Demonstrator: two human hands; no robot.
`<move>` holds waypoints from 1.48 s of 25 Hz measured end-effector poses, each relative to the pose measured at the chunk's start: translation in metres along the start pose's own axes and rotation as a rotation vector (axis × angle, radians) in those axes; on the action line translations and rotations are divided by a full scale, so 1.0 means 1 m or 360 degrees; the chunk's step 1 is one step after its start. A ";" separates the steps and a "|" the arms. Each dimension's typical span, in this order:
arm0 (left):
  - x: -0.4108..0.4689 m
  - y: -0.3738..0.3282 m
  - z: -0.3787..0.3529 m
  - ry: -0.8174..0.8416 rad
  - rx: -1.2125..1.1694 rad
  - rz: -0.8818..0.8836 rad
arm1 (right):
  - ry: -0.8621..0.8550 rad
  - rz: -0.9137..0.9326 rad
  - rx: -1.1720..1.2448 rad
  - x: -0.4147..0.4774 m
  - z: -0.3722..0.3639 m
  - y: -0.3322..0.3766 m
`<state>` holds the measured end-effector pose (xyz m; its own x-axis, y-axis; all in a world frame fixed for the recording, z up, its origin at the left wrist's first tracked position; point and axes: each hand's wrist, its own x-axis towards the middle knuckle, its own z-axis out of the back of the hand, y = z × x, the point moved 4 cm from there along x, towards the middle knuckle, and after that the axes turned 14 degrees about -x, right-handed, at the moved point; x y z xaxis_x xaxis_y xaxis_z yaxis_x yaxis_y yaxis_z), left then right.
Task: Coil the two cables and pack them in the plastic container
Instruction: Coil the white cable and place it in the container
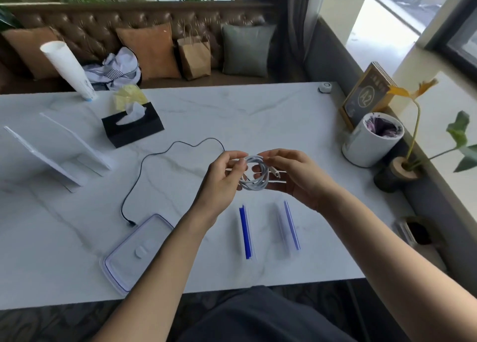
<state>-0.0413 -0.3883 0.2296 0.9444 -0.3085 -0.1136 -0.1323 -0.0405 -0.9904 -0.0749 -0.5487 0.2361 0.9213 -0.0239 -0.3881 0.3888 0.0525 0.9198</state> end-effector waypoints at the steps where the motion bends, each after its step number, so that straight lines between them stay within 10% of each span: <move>1: 0.000 0.008 -0.003 -0.0004 -0.0034 0.0053 | -0.0035 -0.0035 0.0010 0.001 0.003 -0.008; 27: 0.001 0.213 -0.067 -0.0229 0.0127 0.1060 | -0.0308 -0.0645 -0.0358 0.070 0.021 -0.187; 37: 0.012 0.230 -0.087 -0.0936 -0.0474 0.1204 | -0.0204 -0.0705 -0.0521 0.109 0.014 -0.208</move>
<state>-0.0865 -0.4842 0.0070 0.5689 0.1638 -0.8059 -0.7535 -0.2888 -0.5906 -0.0549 -0.5758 0.0036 0.6705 -0.2341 -0.7040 0.7372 0.3164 0.5970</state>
